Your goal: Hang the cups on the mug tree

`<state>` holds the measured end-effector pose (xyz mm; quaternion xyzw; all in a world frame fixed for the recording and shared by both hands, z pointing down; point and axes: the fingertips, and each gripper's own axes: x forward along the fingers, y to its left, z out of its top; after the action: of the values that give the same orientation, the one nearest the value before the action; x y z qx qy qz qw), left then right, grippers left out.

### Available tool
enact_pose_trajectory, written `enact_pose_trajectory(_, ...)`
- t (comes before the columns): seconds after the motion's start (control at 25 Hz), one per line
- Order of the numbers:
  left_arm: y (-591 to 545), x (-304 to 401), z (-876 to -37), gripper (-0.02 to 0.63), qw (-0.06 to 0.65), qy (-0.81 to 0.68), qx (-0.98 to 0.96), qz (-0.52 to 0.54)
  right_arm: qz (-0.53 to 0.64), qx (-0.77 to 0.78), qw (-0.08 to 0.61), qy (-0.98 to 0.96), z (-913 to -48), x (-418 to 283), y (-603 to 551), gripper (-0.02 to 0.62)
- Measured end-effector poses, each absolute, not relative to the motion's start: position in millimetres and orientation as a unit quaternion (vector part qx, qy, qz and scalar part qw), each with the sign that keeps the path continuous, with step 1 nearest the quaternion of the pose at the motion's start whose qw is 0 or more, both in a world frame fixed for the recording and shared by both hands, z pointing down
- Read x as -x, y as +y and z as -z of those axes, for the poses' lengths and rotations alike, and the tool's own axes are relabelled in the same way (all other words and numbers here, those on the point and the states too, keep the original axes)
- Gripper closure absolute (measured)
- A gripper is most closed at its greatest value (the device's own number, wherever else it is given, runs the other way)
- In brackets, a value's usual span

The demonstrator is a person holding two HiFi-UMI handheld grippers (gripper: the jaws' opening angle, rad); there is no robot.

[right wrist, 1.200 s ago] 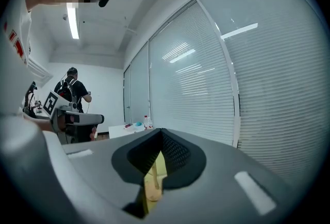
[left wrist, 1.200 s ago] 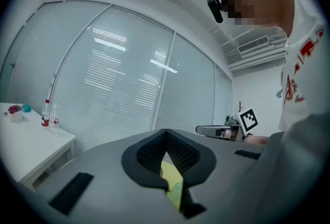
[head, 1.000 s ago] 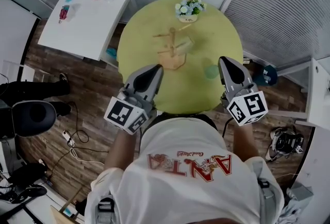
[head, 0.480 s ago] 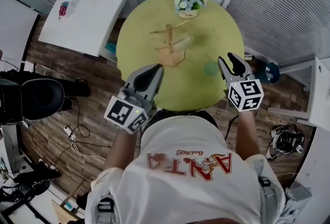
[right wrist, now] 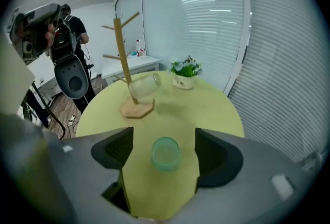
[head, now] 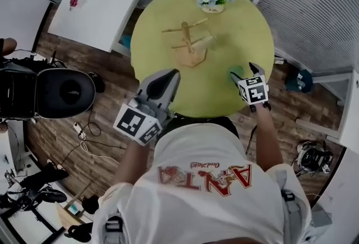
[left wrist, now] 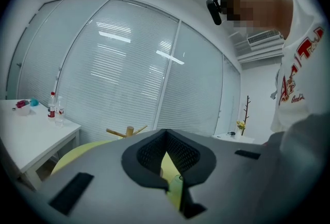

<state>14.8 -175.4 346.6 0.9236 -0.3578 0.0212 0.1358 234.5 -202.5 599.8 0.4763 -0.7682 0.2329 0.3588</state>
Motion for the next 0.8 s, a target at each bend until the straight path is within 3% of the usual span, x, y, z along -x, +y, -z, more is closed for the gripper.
enact_pose_trajectory(0.24, -177, -17, -351, 0.597, 0.138, -0.375, -0.916, -0.025, -0.268, -0.44, 0.416, -0.749, -673, -236, -202, 0.247)
enact_pose_trajectory(0.52, -169, -8, -354, 0.597, 0.134, -0.381, -0.915, -0.027, -0.285, -0.433, 0.437, -0.735, -718, -235, -203, 0.249)
enact_pose_trajectory(0.8, -166, 10, -351, 0.597, 0.137, -0.404, -0.904, -0.016, -0.309, -0.451, 0.404, -0.733, -712, -236, -212, 0.259)
